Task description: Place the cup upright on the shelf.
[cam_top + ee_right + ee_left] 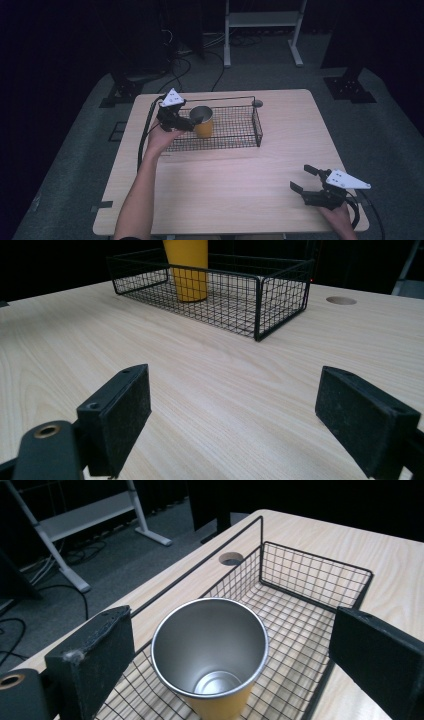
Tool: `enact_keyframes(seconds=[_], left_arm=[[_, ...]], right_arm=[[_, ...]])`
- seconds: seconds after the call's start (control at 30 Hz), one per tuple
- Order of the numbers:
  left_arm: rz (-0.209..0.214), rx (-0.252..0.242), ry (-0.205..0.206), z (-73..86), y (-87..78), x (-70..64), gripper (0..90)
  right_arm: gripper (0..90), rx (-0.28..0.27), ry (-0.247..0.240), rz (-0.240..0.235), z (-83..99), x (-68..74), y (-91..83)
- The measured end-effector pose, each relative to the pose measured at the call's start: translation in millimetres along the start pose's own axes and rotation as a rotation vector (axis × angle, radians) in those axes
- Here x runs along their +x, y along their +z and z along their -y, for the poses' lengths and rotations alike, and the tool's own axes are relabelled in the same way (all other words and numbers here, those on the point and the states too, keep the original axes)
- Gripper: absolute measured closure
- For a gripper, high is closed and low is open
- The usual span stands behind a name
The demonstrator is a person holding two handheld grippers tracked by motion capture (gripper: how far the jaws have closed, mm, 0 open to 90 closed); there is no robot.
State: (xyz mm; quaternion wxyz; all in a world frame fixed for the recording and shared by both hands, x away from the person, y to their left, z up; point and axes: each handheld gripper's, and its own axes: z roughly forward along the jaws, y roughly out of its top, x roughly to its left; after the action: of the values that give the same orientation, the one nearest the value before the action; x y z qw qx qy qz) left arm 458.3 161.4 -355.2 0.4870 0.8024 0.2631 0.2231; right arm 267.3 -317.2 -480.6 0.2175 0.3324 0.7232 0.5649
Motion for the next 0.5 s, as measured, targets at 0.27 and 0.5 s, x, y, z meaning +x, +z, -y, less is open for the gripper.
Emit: enact_keyframes(seconds=[0.27, 0.5], left_arm=[[0.008, -0.024, 0.016, 1.0, -7.9, -8.1, 3.4], [0.009, -0.028, 0.011, 10.6, -13.0, -13.8, 3.4]], right_arm=[[13.6, 0.0, 0.001, 0.0, 0.0, 0.0, -0.1], [13.6, 0.001, 0.0, 0.0, 0.0, 0.1, 0.0]])
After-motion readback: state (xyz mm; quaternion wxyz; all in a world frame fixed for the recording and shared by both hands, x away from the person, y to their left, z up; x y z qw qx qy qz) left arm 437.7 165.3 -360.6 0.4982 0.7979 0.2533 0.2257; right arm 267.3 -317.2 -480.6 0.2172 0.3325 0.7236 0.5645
